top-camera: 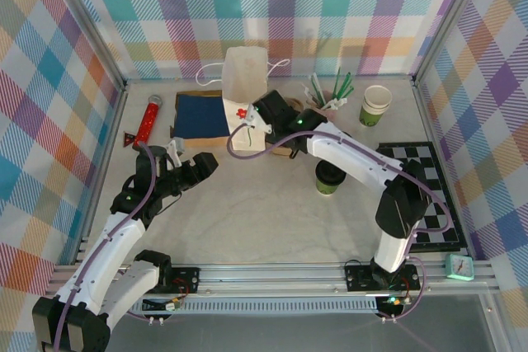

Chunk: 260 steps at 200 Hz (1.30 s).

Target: Pack the takeout coffee

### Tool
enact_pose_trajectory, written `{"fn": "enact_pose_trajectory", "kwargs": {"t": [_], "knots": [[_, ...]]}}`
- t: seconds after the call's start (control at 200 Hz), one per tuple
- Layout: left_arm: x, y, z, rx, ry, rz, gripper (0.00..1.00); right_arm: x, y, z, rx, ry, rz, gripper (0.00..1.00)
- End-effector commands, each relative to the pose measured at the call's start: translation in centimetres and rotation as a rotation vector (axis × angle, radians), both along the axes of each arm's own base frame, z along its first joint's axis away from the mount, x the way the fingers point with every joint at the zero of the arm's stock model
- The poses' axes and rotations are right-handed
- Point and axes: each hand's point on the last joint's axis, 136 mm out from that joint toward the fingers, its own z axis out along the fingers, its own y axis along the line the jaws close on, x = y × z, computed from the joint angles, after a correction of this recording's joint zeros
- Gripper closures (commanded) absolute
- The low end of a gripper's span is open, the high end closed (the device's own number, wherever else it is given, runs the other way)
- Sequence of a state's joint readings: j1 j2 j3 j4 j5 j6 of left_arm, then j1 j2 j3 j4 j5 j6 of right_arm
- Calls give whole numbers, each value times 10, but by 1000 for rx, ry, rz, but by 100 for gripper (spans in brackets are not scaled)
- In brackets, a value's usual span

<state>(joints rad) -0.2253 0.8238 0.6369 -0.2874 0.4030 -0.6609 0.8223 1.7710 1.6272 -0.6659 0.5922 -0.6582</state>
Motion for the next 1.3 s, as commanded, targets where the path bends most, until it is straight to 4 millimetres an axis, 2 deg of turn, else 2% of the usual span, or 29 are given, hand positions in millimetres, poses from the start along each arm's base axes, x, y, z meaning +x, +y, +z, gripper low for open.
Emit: {"fn": "enact_pose_trajectory", "kwargs": {"t": [0.0,0.275,0.5,0.63,0.77,0.985,1.065,1.145,1.295], "knots": [[4,3,12,2,-35,1,19,-14,-2,-5,21,5,-18,100],[4,3,11,-2,-29,5,19,-38,4,-41,62,150,12,90],[0,5,10,9,-29,9,19,-40,12,-55,73,216,38,87],[-3,7,9,20,-28,14,19,-42,13,-56,70,250,41,76],[-4,9,8,28,-29,17,19,-48,12,-41,118,290,52,63],[-1,7,12,16,-38,16,19,-43,-1,7,297,340,55,55],[1,6,13,8,-41,13,19,-43,-5,21,372,387,76,47],[3,5,12,3,-40,12,19,-42,-5,28,460,440,115,40],[2,4,14,6,-42,3,19,-32,-11,26,507,515,131,39]]}}
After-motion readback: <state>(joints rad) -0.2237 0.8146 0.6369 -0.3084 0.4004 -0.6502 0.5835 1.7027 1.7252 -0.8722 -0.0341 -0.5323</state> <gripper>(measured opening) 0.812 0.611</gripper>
